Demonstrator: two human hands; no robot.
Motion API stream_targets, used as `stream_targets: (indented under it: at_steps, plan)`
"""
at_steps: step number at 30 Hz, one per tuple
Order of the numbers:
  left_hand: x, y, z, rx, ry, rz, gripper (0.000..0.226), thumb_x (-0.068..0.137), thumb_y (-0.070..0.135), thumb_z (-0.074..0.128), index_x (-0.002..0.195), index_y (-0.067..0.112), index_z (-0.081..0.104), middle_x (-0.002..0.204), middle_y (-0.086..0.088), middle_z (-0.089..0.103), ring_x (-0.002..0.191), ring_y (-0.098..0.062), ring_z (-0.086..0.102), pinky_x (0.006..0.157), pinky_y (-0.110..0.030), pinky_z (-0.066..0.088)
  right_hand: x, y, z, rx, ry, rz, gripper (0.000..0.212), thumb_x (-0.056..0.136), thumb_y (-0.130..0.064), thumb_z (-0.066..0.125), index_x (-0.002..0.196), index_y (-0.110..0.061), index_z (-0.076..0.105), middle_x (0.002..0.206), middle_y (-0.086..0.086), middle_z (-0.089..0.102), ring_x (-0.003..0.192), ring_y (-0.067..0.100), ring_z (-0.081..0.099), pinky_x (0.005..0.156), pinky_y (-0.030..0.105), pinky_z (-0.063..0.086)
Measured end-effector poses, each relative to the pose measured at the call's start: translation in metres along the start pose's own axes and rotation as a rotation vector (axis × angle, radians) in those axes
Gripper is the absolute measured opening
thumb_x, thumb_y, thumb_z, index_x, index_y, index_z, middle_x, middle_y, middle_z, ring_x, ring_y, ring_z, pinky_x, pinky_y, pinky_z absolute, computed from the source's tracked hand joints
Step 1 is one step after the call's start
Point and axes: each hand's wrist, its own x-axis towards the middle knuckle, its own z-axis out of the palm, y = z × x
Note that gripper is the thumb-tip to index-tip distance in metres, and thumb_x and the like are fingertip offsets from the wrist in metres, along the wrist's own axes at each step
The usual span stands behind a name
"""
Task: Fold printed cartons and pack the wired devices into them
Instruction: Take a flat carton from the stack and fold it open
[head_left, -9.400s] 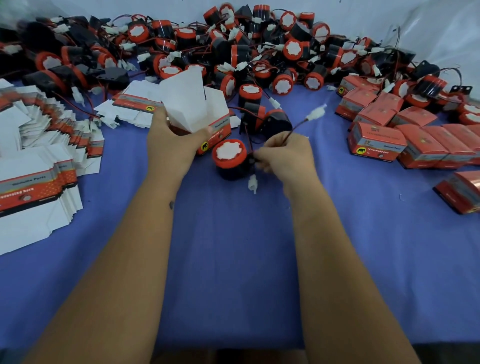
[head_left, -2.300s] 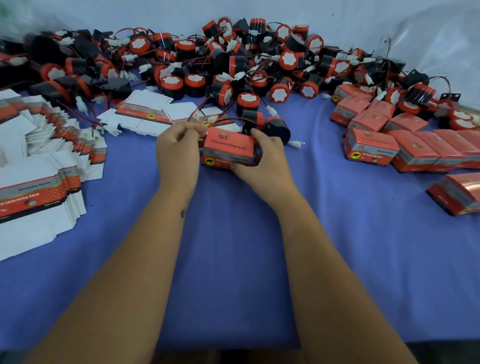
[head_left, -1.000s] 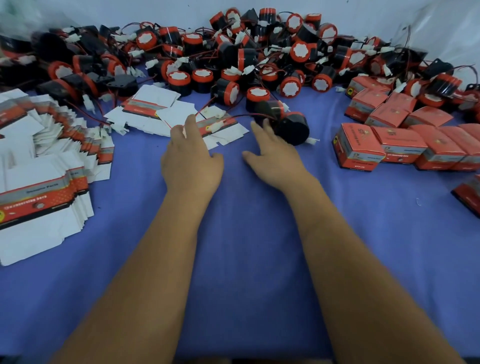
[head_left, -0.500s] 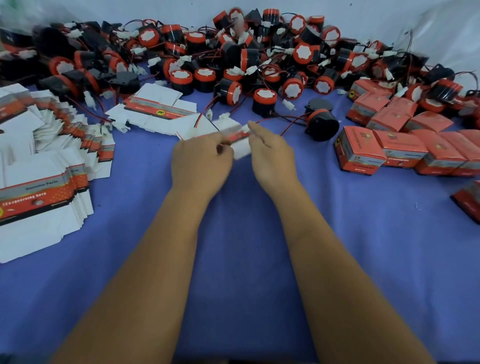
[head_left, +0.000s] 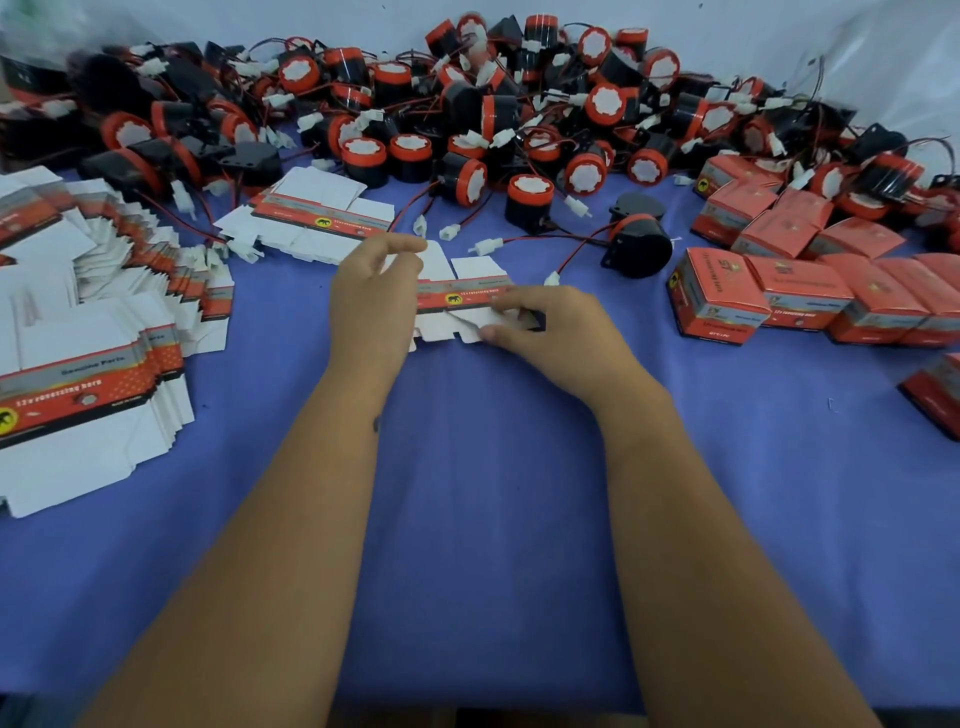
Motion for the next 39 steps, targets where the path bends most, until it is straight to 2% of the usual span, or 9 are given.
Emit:
stream_targets:
  at_steps: [7, 11, 15, 17, 22, 25, 29, 32, 39]
  plan:
    - [-0.004, 0.001, 0.008, 0.088, -0.227, 0.057, 0.032, 0.091, 0.028, 0.061, 0.121, 0.037, 0.063, 0.129, 0.014, 0.057, 0.109, 0.002, 0.053, 0.083, -0.012, 0.041, 0.007, -0.004, 0.008, -0.327, 0.318, -0.091, 0.029, 0.102, -0.03, 0.048, 0.093, -0.01, 0.067, 0.078, 0.008, 0.066, 0.071, 0.029, 0.054, 0.063, 0.034, 0.032]
    - [-0.01, 0.004, 0.012, 0.188, -0.302, 0.157, 0.046, 0.092, 0.02, 0.06, 0.137, 0.033, 0.054, 0.133, 0.016, 0.044, 0.107, 0.013, 0.046, 0.093, -0.008, 0.036, 0.004, -0.013, 0.01, -0.539, 0.744, -0.263, 0.015, 0.075, -0.003, 0.079, 0.068, -0.007, 0.067, 0.052, 0.006, 0.057, 0.04, 0.027, 0.046, 0.051, 0.027, 0.036]
    - [-0.011, 0.005, 0.018, 0.106, -0.349, 0.179, 0.057, 0.094, 0.016, 0.06, 0.145, 0.034, 0.043, 0.149, 0.009, 0.039, 0.13, -0.001, 0.041, 0.093, -0.007, 0.038, 0.006, -0.017, 0.012, -0.475, 0.898, -0.322, 0.013, 0.073, -0.008, 0.077, 0.064, -0.01, 0.068, 0.048, 0.001, 0.057, 0.039, 0.023, 0.047, 0.051, 0.023, 0.042]
    - [-0.013, 0.005, 0.02, 0.095, -0.356, 0.235, 0.057, 0.097, 0.013, 0.056, 0.148, 0.032, 0.038, 0.151, 0.013, 0.037, 0.134, 0.004, 0.036, 0.102, -0.012, 0.035, 0.006, -0.023, 0.016, -0.397, 0.887, -0.391, 0.022, 0.087, -0.016, 0.064, 0.067, -0.009, 0.069, 0.051, 0.002, 0.061, 0.042, 0.024, 0.05, 0.055, 0.028, 0.047]
    - [-0.011, 0.004, 0.016, -0.128, -0.08, 0.292, 0.029, 0.107, 0.014, 0.032, 0.108, 0.027, 0.057, 0.101, 0.018, 0.058, 0.079, 0.018, 0.055, 0.064, -0.006, 0.043, 0.002, -0.034, 0.023, -0.075, 0.642, -0.39, 0.024, 0.096, -0.012, 0.05, 0.107, -0.007, 0.071, 0.098, 0.007, 0.073, 0.084, 0.028, 0.064, 0.082, 0.035, 0.045]
    - [-0.005, 0.002, 0.013, -0.22, -0.005, 0.249, 0.034, 0.107, 0.016, 0.032, 0.095, 0.038, 0.054, 0.104, 0.019, 0.059, 0.08, 0.019, 0.056, 0.064, -0.009, 0.045, 0.002, -0.034, 0.023, 0.205, 0.567, -0.212, 0.064, 0.083, 0.007, 0.035, 0.142, -0.013, 0.047, 0.134, -0.003, 0.056, 0.124, 0.016, 0.048, 0.102, 0.016, 0.033]
    - [-0.001, 0.002, 0.013, -0.305, -0.022, 0.175, 0.036, 0.106, 0.016, 0.034, 0.09, 0.038, 0.058, 0.128, 0.017, 0.055, 0.092, 0.017, 0.059, 0.071, -0.011, 0.048, 0.005, -0.017, 0.018, 0.233, 0.344, -0.208, 0.092, 0.069, 0.017, 0.04, 0.151, -0.023, 0.032, 0.153, -0.009, 0.038, 0.139, 0.007, 0.03, 0.104, 0.009, 0.028]
    - [0.003, 0.003, 0.013, -0.502, -0.059, 0.092, 0.034, 0.104, 0.007, 0.035, 0.09, 0.026, 0.06, 0.124, 0.011, 0.062, 0.102, -0.002, 0.064, 0.077, -0.02, 0.05, 0.009, -0.015, 0.023, 0.13, 0.251, -0.251, 0.081, 0.076, 0.003, 0.063, 0.147, -0.025, 0.038, 0.159, -0.005, 0.028, 0.145, 0.015, 0.024, 0.114, 0.034, 0.03]
    - [0.005, 0.012, 0.005, -0.826, -0.21, 0.021, 0.026, 0.099, 0.013, 0.033, 0.1, 0.008, 0.058, 0.101, -0.006, 0.065, 0.091, -0.02, 0.062, 0.077, -0.031, 0.051, 0.008, -0.019, 0.026, 0.301, 0.262, -0.239, 0.064, 0.086, -0.019, 0.071, 0.144, -0.02, 0.043, 0.142, -0.009, 0.05, 0.13, 0.016, 0.044, 0.11, 0.04, 0.037]
